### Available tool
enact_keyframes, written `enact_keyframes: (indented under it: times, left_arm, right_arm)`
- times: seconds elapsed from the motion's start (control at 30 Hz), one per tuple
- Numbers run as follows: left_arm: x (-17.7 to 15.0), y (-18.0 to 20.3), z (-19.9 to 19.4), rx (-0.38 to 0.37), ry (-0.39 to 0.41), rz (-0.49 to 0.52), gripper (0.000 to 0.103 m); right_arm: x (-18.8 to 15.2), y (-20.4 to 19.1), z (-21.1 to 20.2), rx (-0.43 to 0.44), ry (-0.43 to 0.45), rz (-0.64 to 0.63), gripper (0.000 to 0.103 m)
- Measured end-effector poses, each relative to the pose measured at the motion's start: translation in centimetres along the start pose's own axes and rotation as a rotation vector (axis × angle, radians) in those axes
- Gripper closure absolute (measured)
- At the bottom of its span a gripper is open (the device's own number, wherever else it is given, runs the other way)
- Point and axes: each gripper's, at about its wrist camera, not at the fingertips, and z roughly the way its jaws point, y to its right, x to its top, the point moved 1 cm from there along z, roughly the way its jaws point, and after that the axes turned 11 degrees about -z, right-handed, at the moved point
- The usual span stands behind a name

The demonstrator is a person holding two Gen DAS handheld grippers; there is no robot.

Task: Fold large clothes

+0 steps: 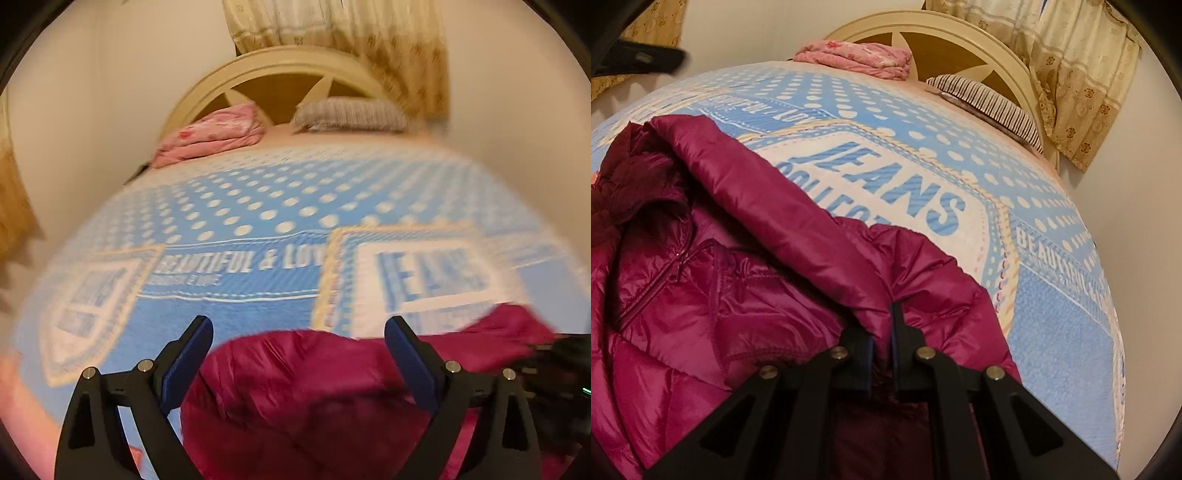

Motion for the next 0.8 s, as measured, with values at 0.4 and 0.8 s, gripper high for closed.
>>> enact_keyframes:
  times: [0.4, 0.8]
  left_arm:
    - [-4.9, -0.6, 5.5, 0.104, -0.133, 0.041, 0.009]
    - [-1.5, 0.0, 0.6, -0.066, -0.04, -0.113, 0.009]
  right_arm:
    - [-1.1, 2.3, -4.1, 0.119, 0.059, 0.064, 0.065]
    - [5.8, 2.7, -3.0, 0.204, 0.133, 0.338, 0.047]
